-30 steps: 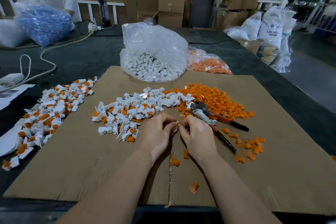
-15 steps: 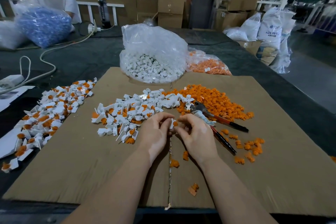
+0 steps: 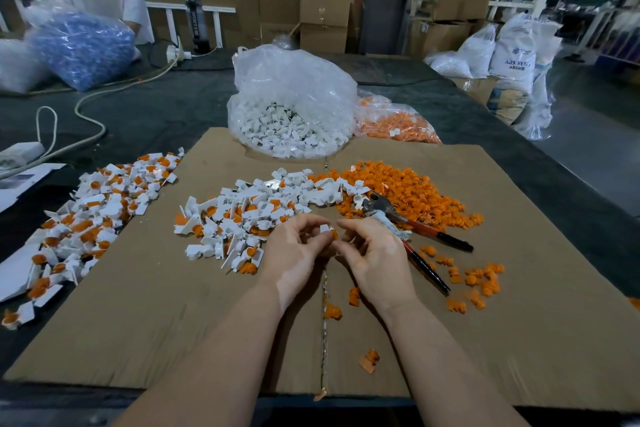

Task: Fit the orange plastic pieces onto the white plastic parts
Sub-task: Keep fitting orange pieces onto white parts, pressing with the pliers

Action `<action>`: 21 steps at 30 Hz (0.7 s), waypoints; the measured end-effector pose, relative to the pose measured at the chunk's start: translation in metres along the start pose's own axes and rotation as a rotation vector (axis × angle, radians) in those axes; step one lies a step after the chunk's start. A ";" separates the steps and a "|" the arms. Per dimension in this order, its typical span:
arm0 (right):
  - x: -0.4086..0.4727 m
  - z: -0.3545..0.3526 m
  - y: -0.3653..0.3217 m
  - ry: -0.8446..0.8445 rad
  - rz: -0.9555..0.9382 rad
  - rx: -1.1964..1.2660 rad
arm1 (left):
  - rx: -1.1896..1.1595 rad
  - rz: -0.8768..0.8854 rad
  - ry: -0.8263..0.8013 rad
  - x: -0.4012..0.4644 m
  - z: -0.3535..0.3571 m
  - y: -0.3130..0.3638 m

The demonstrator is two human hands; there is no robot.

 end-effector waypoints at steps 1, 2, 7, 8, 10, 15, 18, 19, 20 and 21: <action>0.000 -0.001 0.001 0.006 0.004 0.007 | -0.042 -0.015 0.003 0.000 0.000 -0.001; 0.000 -0.001 0.000 0.010 0.001 0.010 | -0.070 -0.025 0.005 -0.001 0.000 -0.002; 0.000 -0.002 -0.004 0.011 -0.029 0.018 | -0.062 -0.024 -0.009 -0.001 0.000 -0.001; 0.000 -0.002 -0.004 0.008 -0.032 0.023 | -0.052 -0.019 -0.014 -0.001 0.000 0.000; 0.000 -0.001 -0.004 0.004 -0.038 0.027 | -0.034 -0.012 -0.020 -0.002 0.001 0.002; 0.000 -0.001 -0.003 0.004 -0.031 0.027 | -0.013 -0.005 -0.033 -0.002 0.002 0.005; 0.000 -0.001 -0.003 0.003 -0.029 0.021 | -0.025 -0.010 -0.032 -0.003 0.002 0.004; 0.001 0.000 -0.003 -0.001 -0.028 0.020 | -0.026 -0.007 -0.029 -0.003 0.002 0.004; 0.001 0.000 -0.003 -0.006 -0.027 0.017 | -0.023 -0.004 -0.027 -0.002 0.002 0.004; 0.000 0.001 -0.003 -0.011 -0.028 0.010 | -0.018 -0.002 -0.024 -0.002 0.002 0.004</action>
Point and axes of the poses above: each hand's wrist, its own x-axis towards the middle knuckle, its own z-axis out of the palm, y = z × x, the point moved 10 cm from there along x, towards the middle knuckle, and after that the axes turned 8 degrees about z, right-handed, at the moved point
